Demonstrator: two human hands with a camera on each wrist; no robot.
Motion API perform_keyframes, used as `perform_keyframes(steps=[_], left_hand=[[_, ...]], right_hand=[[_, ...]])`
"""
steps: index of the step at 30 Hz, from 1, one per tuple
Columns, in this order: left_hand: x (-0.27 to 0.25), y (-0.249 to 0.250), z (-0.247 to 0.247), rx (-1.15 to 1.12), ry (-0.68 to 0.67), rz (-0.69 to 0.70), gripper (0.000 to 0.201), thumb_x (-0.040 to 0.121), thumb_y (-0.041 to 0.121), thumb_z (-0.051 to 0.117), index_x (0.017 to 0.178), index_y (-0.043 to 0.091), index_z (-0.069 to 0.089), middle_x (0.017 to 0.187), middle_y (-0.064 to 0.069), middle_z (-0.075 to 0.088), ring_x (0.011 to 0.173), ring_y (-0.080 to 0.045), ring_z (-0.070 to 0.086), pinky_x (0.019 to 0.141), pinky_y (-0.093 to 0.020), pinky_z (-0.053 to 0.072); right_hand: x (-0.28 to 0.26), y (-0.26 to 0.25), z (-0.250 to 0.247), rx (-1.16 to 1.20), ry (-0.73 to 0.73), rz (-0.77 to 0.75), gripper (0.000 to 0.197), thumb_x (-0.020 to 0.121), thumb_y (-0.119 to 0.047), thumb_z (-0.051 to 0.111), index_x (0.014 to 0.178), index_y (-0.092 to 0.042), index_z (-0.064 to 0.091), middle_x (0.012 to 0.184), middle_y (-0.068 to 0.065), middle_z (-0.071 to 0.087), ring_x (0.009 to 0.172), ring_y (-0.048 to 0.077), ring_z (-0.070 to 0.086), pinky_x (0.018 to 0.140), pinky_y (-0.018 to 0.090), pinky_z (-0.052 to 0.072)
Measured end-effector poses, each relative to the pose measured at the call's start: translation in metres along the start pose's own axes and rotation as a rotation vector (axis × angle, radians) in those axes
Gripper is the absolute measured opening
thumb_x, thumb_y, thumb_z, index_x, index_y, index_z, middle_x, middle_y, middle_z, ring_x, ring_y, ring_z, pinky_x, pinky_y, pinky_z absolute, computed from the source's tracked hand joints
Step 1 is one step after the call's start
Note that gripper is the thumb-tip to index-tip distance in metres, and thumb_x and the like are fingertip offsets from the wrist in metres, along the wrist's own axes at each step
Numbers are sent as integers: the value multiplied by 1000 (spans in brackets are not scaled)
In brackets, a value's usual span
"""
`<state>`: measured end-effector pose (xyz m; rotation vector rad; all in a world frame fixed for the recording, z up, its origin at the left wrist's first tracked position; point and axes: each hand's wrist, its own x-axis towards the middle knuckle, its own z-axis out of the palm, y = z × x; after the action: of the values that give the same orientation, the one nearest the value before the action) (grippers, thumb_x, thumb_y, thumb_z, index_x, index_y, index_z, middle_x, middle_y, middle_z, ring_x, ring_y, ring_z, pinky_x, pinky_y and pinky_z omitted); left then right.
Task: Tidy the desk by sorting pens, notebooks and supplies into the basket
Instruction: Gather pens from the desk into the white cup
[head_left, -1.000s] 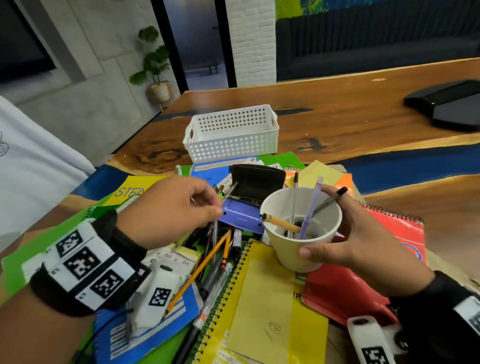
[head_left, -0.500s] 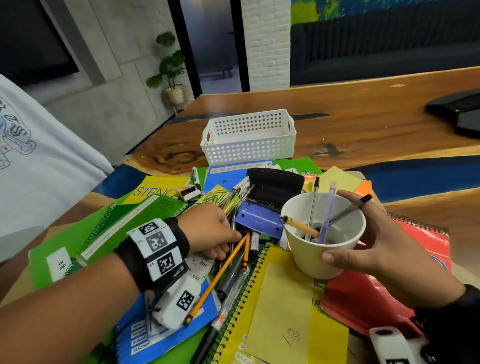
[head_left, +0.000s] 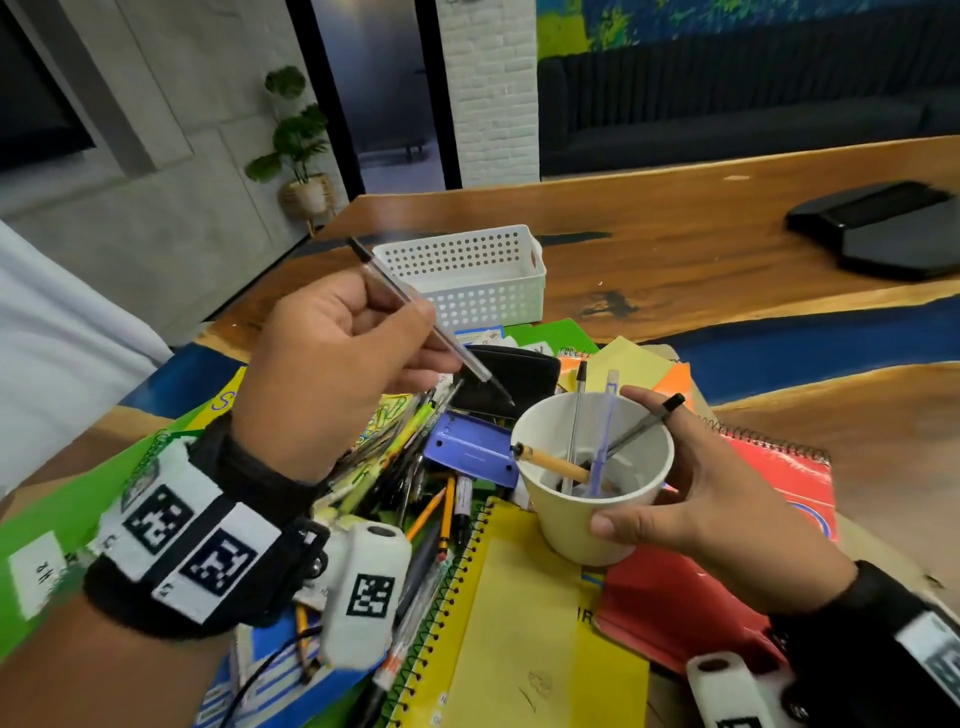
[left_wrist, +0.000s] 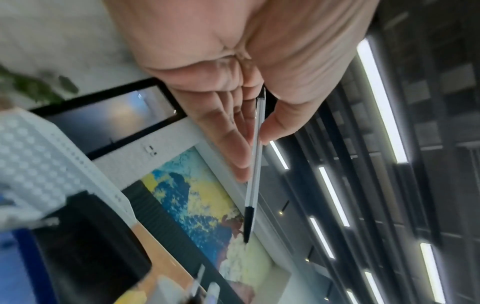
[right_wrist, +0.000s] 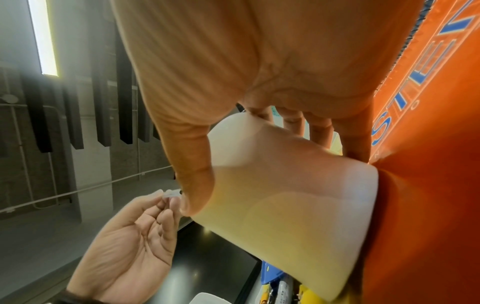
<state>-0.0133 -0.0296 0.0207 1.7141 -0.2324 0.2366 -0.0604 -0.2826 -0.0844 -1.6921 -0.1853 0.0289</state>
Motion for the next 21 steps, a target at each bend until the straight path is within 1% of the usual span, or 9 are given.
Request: perform_keyframes(steps=[3,7,9,11,13,15,18,20,21], left_hand=[[-6,3,15,-49,-109,-13,4,94,7,61,94,4,64,77,-11,75,70,-22,75,57,-23,60],[-12,-8,26,178,-220,64,5,93,10,65,95,10,69,81,-5,77,77,-19,76,64,-30,61],[-16,-11,29,261,-279,65,7,90,17,71,97,16,73,82,-1,77,78,-16,75,70,-37,62],[-15,-10,27,308,-303,53,22,82,30,79,102,22,74,85,1,77,79,-16,74,74,-38,61],[-8,-7,19,307,-256,47,25,81,28,79,104,20,73,84,-2,77,76,-17,74,72,-34,61],[4,-5,5,313,-159,51,13,85,15,76,98,15,73,79,-7,76,73,-20,74,65,-34,62],[25,-17,-20,344,-31,-21,6,86,9,74,92,10,72,72,-6,73,64,-18,71,57,-35,57],[36,-31,-34,413,-33,-113,5,85,11,75,88,10,73,68,-5,71,60,-16,67,54,-32,55],[39,-38,-39,506,-82,-150,6,83,15,78,85,12,74,69,-4,72,61,-16,67,54,-32,55]], right_hand=[[0,0,1,9,-4,2,103,52,-12,93,140,-35,44,126,-15,68,117,5,64,90,20,54],[-1,-1,2,8,-6,-3,102,52,-13,92,138,-37,45,124,-16,68,116,4,64,90,19,54],[-1,-2,2,6,-6,-4,102,52,-12,92,138,-36,45,123,-17,69,115,3,64,87,16,54],[-1,-2,2,5,-2,-4,102,51,-13,92,139,-36,45,122,-17,69,115,2,64,86,15,53],[-2,-2,1,-8,-2,-4,106,51,-17,94,142,-35,43,125,-17,68,117,1,63,89,16,53],[-1,-2,1,-28,9,4,111,50,-20,95,146,-35,40,127,-20,66,119,-1,61,91,15,53],[-1,-2,1,-44,15,13,113,50,-21,95,147,-35,39,128,-23,64,119,-4,60,92,16,52],[-1,-3,1,-50,16,19,113,50,-22,95,147,-36,39,127,-23,65,118,-3,61,92,19,52],[-1,-4,2,-50,19,19,113,49,-22,95,146,-37,39,126,-23,65,117,-3,61,92,20,52]])
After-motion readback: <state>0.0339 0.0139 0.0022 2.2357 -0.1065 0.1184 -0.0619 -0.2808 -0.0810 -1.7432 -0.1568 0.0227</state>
